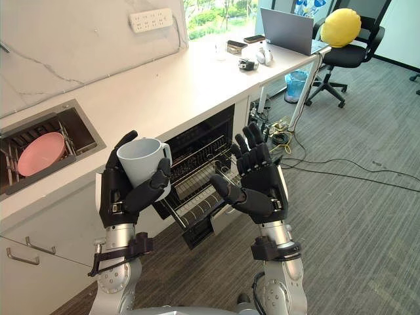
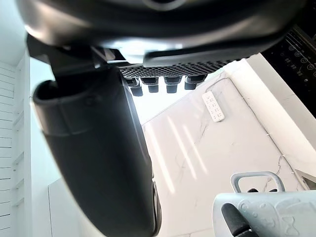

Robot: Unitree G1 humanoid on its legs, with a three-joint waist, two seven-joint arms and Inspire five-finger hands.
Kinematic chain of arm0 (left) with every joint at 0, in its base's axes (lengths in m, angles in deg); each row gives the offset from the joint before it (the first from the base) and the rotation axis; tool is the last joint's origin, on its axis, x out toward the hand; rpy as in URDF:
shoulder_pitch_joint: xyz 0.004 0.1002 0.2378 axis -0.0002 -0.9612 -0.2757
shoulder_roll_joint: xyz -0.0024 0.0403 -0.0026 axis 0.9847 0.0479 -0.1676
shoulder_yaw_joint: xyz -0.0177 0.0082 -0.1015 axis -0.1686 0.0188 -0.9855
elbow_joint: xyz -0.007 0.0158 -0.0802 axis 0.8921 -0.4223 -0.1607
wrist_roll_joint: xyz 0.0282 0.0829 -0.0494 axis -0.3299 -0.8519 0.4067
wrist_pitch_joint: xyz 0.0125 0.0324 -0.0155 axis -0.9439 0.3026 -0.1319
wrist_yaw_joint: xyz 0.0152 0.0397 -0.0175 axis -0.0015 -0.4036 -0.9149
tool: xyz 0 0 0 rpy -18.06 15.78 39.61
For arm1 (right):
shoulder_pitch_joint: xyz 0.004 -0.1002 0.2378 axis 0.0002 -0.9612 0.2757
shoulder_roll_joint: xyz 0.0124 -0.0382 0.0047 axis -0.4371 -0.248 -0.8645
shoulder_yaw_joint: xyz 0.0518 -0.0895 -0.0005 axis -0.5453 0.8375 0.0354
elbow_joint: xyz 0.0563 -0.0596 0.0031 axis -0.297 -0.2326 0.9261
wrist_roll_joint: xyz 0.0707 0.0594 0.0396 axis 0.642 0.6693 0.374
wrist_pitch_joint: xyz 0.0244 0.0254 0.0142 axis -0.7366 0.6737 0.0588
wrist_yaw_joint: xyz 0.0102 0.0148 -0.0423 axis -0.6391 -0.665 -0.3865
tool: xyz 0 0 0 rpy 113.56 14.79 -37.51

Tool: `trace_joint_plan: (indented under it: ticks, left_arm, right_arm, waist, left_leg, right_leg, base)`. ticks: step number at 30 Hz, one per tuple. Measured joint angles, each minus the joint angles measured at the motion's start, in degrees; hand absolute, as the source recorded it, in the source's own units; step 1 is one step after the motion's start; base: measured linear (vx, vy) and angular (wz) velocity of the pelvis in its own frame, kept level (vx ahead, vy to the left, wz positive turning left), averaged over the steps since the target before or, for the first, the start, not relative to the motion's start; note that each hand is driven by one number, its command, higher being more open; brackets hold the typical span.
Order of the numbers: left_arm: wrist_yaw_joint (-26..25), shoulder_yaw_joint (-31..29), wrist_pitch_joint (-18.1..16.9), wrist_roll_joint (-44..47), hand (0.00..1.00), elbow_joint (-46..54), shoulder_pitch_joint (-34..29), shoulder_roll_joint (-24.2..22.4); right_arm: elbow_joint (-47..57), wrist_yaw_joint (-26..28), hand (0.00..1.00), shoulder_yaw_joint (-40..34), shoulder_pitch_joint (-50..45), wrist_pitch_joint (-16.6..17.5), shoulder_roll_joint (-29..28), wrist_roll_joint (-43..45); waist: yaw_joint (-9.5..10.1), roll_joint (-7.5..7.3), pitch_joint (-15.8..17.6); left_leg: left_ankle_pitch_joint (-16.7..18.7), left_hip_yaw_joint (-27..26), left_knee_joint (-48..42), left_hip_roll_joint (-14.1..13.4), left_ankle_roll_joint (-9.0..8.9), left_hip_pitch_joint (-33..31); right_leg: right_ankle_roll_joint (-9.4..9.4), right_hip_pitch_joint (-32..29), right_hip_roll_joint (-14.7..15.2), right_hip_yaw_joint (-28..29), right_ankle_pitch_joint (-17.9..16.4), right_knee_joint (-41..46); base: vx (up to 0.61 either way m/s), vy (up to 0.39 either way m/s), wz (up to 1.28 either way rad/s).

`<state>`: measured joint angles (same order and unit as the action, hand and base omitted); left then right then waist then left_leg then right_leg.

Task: Walk over to the sink, pick up the cup, carry it to the dishwasher, place the cup inside the dishwasher, then close the dishwasher door

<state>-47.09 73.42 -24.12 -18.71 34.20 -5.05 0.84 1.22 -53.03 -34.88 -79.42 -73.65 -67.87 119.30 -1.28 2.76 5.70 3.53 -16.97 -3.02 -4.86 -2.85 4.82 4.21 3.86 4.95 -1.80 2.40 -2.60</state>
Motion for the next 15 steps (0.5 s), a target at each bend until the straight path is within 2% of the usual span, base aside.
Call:
trace_joint_plan:
  ticks: [4, 7, 15]
  left_arm:
    - [-1.16, -0.03, -0.1, -2.14, 0.0, -0.01, 0.87, 0.2]
    - [-1.87, 0.53, -0.14, -7.51, 0.0, -0.44, 2.13, 0.23]
    - [-3.73, 3.1, -0.9, -15.67, 0.0, -2.6, 5.35, 1.68]
  right_arm:
    - [0.0, -0.01, 1.0, 0.0, 0.57, -1.97, 0.12, 0.53]
    - [0.0, 0.04, 1.0, 0.15, 1.47, -3.45, 0.14, 1.93]
    - [0.14, 0.27, 1.0, 3.63, 4.14, -4.84, 0.21, 2.62]
  waist:
    - [-0.04, -0.06, -0.73]
    - [-0.18, -0.16, -1.03]
    - [-1.03, -0.98, -2.68]
  left_leg:
    - [-0.17, 0.06, 0.95, 0.07, -0.04, 0.97]
    - [-0.19, -0.02, 1.23, 0.07, -0.08, 1.36]
    - [-0.19, -0.8, 1.61, 0.1, -0.08, 1.68]
  right_leg:
    - [0.04, 0.77, -0.12, -0.17, 0.03, -0.7]
    - [0.04, 1.03, -0.2, -0.12, 0.05, -0.87]
    - [0.12, 1.28, -0.31, 0.7, 0.77, -1.92]
  base:
    - [0.01, -0.001, 0.01]
    - [-0.01, -0.02, -0.01]
    - [-0.02, -0.022, -0.05]
